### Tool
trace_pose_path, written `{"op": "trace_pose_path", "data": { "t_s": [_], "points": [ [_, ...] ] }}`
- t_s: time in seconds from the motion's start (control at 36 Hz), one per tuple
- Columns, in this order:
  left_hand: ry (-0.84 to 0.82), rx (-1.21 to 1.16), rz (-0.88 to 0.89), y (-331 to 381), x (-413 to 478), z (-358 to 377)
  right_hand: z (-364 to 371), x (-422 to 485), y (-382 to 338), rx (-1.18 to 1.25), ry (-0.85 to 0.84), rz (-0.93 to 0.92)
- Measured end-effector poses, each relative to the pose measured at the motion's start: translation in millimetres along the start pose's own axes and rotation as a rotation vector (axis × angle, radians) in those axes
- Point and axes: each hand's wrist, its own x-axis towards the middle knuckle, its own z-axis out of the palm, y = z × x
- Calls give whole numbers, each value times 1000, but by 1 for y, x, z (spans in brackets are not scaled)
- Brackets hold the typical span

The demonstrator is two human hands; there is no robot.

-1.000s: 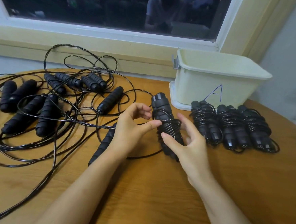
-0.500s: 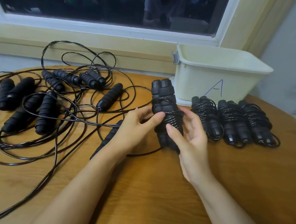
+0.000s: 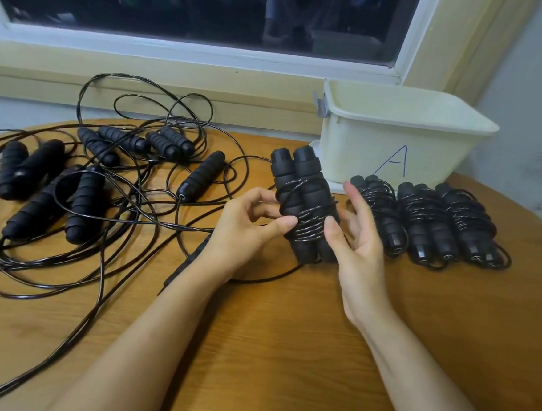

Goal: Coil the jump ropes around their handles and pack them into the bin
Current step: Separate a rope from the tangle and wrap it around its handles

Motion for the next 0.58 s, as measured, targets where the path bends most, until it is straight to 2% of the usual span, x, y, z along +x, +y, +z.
{"op": "trace_pose_path", "data": {
  "t_s": [0.08,0.19,0.31,0.42,0.58],
  "points": [
    [32,-69,-18,3,0,-5,0,-1,-1,44,-50,27],
    [18,-117,0,4,1,-12,0,-3,-3,227,-130,136],
    [3,-128,3,6,1,-14,1,-4,-9,317,-137,175],
    [4,-147,9,6,2,-11,3,-4,-8,257,-42,105],
    [110,-107,23,3,1,-2,5,-6,1,5,87,-37]
  ]
}}
